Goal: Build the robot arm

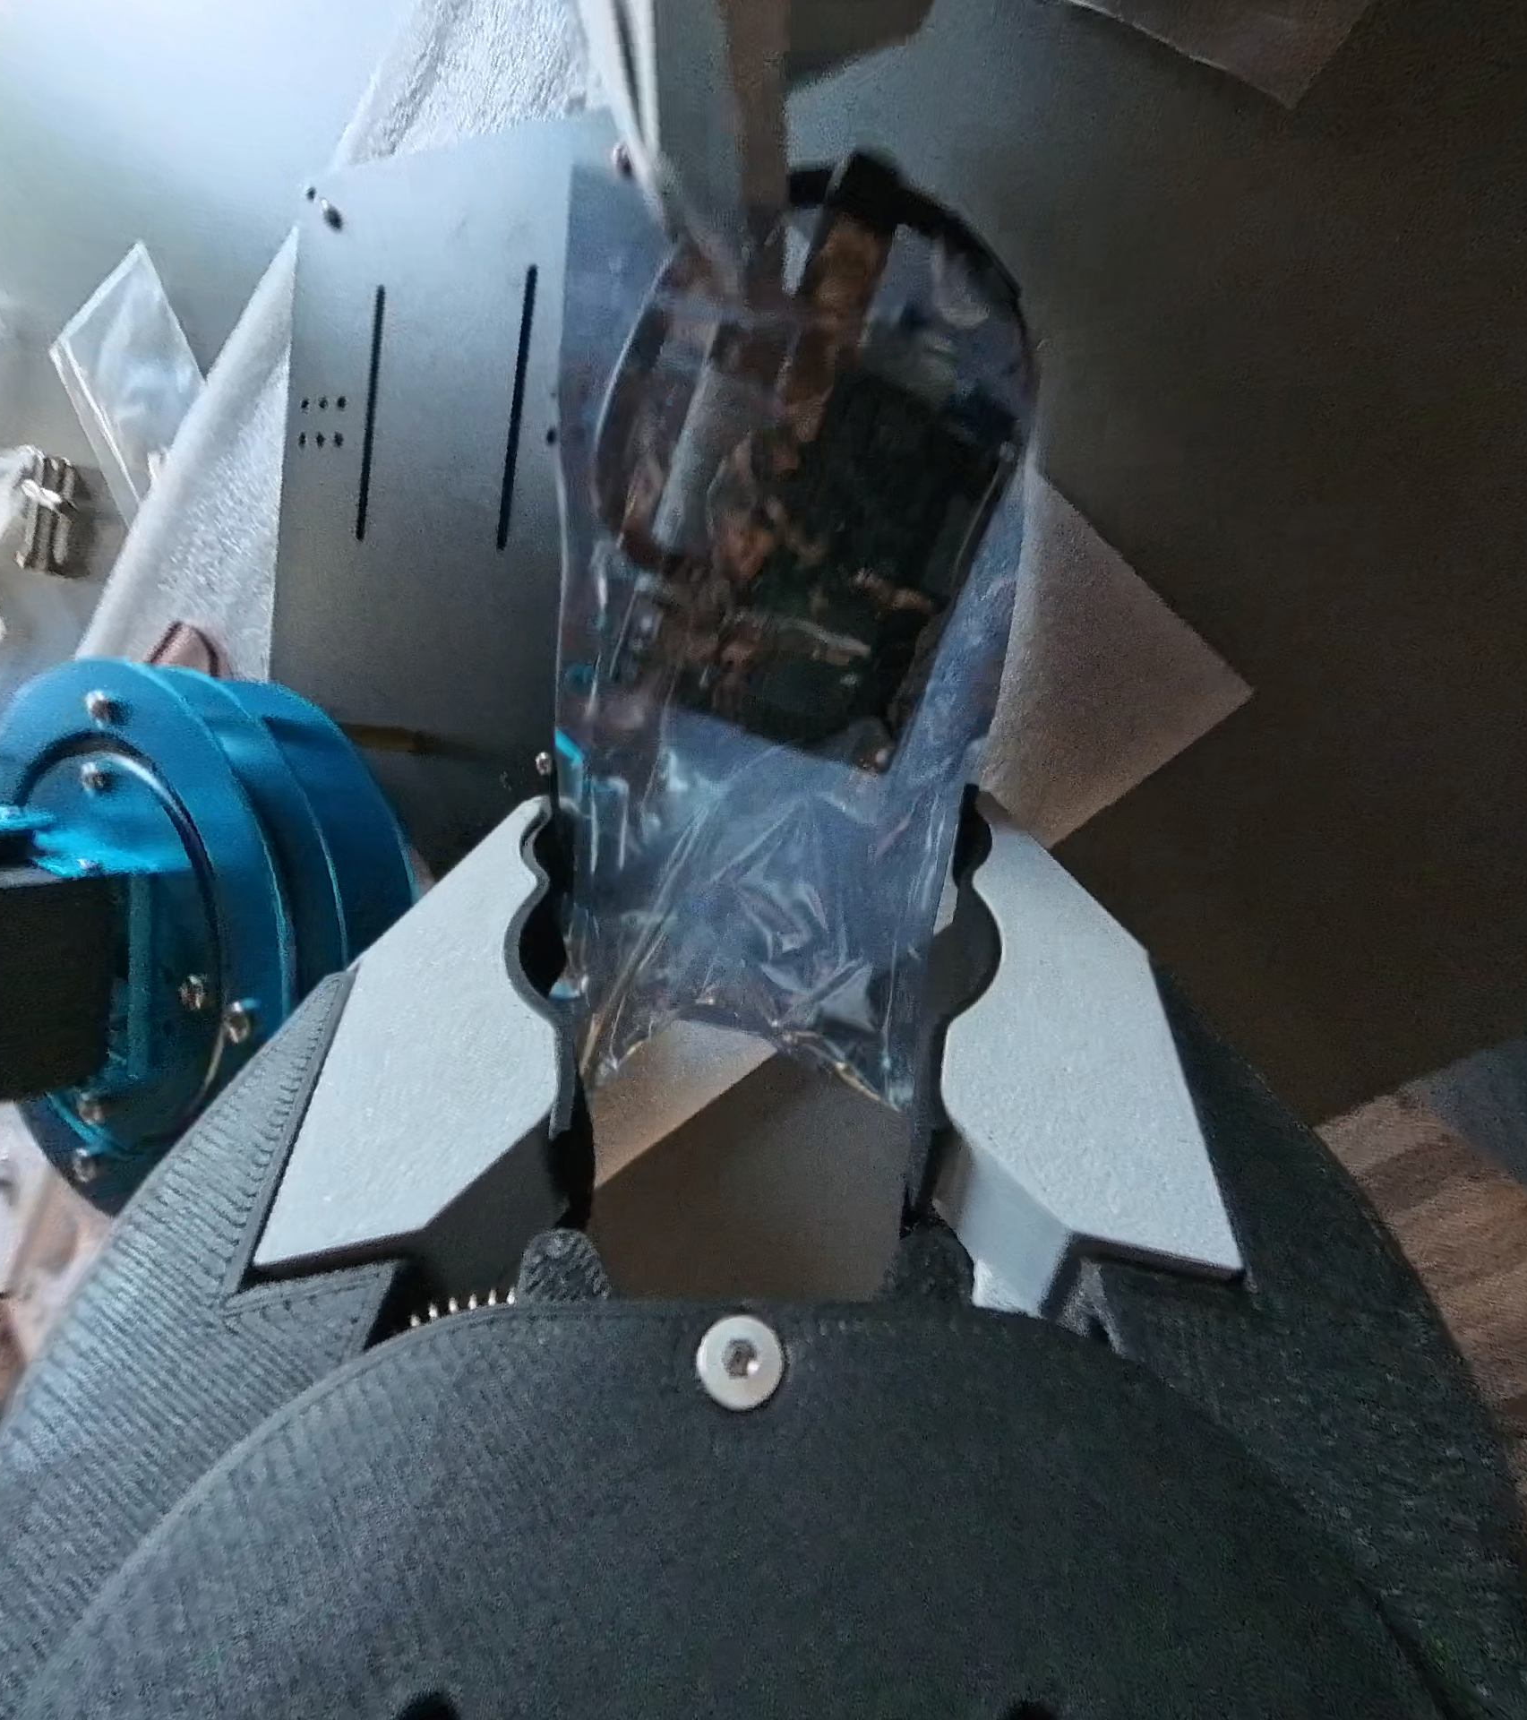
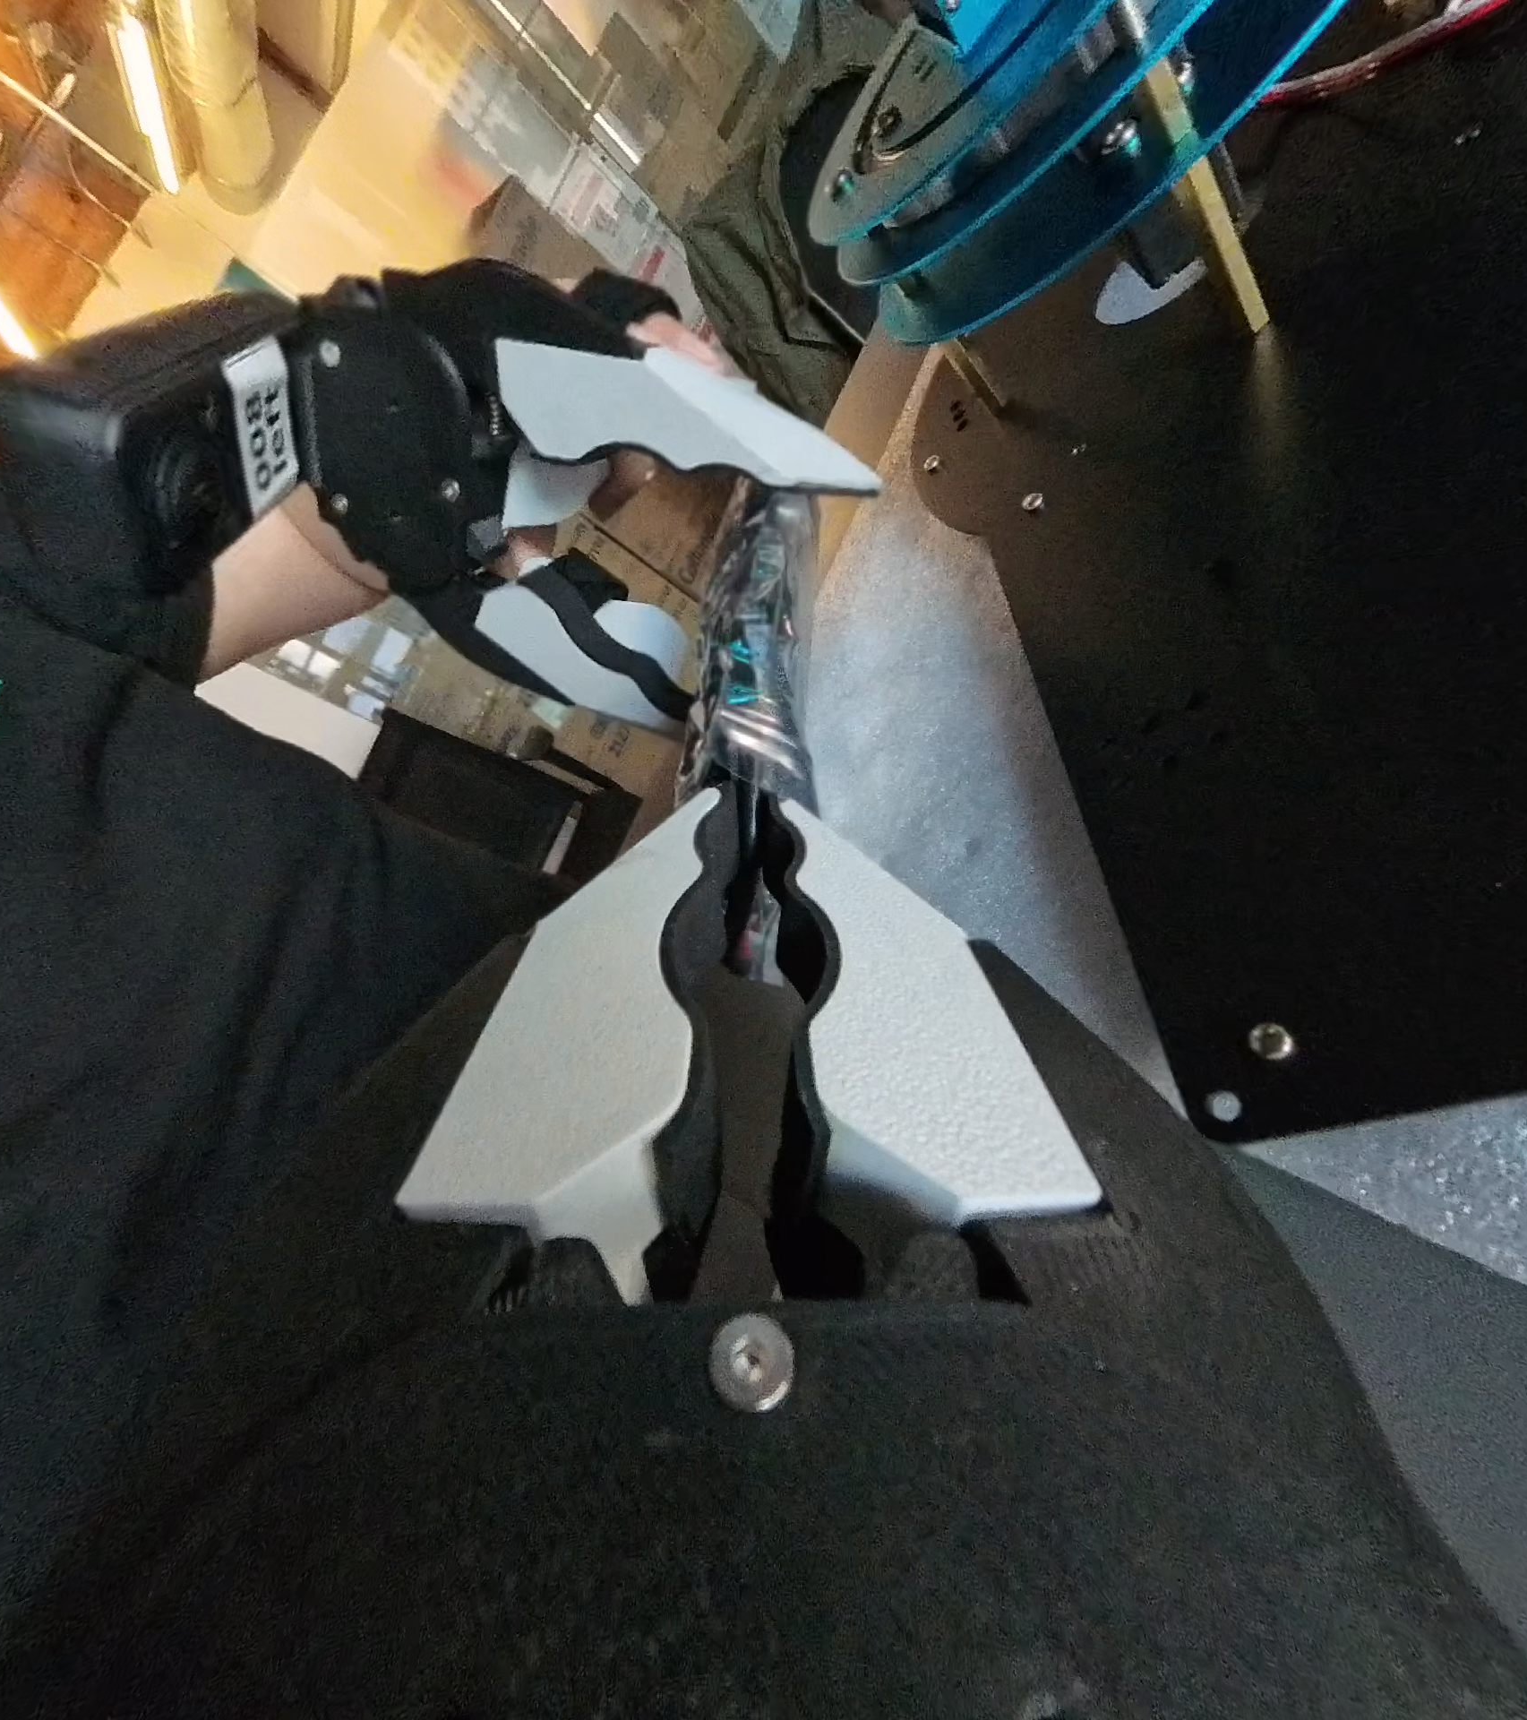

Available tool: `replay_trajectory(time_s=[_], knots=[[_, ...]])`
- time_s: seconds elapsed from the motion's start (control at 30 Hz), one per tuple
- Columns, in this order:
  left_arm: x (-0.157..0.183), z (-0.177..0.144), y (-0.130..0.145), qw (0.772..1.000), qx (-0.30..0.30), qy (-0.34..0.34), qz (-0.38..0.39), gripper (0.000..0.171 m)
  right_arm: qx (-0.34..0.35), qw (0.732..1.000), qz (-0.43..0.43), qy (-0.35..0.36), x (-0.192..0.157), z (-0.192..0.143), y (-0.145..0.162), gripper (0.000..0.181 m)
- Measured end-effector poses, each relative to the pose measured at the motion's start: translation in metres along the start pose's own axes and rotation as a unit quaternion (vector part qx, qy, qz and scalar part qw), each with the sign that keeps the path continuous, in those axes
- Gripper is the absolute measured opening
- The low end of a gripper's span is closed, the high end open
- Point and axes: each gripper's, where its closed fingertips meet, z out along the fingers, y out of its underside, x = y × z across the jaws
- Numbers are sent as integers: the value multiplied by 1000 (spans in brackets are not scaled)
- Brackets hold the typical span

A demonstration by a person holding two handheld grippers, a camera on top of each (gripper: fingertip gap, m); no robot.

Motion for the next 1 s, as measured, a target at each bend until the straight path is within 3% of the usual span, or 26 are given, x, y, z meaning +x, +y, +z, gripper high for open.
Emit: replay_trajectory(time_s=[0.17, 0.27, 0.33, 0.4, 0.5, 0.57, 0.67, 0.87, 1.0], knots=[[7, -13, 4, 985, 68, 103, -121, 71, -4, 999, -34, 2, -1, -3, 2, 3], [3, -28, -1, 942, 134, 196, -237, 47, -6, 997, -70, -10, -7, 0, 1, 3], [1, -28, 6, 919, 139, 234, -286, 44, -12, 996, -84, -8, -7, 0, 1, 3], [4, -27, 13, 906, 134, 262, -305, 28, -17, 996, -92, -4, -5, -1, 1, 3], [7, -29, 12, 895, 150, 273, -320, 19, -16, 996, -86, -10, -5, -1, 2, 3], [5, -32, 9, 891, 169, 272, -323, 1, -9, 997, -81, -11, -3, -3, 1, 3], [6, -34, 9, 881, 177, 282, -336, 0, 5, 998, -65, -24, -4, -5, -2, 3], [5, -41, 10, 884, 176, 284, -327, 0, -5, 997, -39, -69, -18, 1, 0, 3], [6, -35, 10, 885, 169, 281, -330, 0, -21, 997, -49, -50, -13, 6, 2, 3]])
